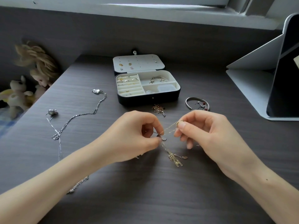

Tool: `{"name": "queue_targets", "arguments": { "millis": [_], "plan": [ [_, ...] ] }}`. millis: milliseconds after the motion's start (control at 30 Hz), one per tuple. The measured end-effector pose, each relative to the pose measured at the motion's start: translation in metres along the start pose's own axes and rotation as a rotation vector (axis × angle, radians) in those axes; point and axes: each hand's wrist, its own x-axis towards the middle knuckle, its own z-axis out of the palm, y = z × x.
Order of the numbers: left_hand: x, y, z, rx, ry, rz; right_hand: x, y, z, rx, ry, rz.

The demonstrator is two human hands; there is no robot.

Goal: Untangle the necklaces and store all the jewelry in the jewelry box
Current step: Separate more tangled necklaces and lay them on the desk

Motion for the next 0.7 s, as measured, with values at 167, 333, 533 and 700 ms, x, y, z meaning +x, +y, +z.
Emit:
{"name": "queue_targets", "arguments": {
  "millis": [167,333,533,700],
  "plan": [
    [0.001,-0.001,-0.001,-0.078,-0.060,-0.035,-0.001,-0.003,-0.003,0.118,-0.012,-0.052],
    [0.003,-0.001,-0.004,-0.241,-0.129,-0.136,-0.004,-0.005,-0.005,0.134,-0.073,-0.108],
    [0.002,-0.001,-0.006,-0.279,-0.129,-0.160,-0.014,-0.006,-0.003,-0.064,-0.264,-0.252],
    [0.003,0.000,-0.007,-0.384,-0.071,-0.144,-0.015,0.007,0.006,-0.575,-0.342,-0.543]
  ]
}}
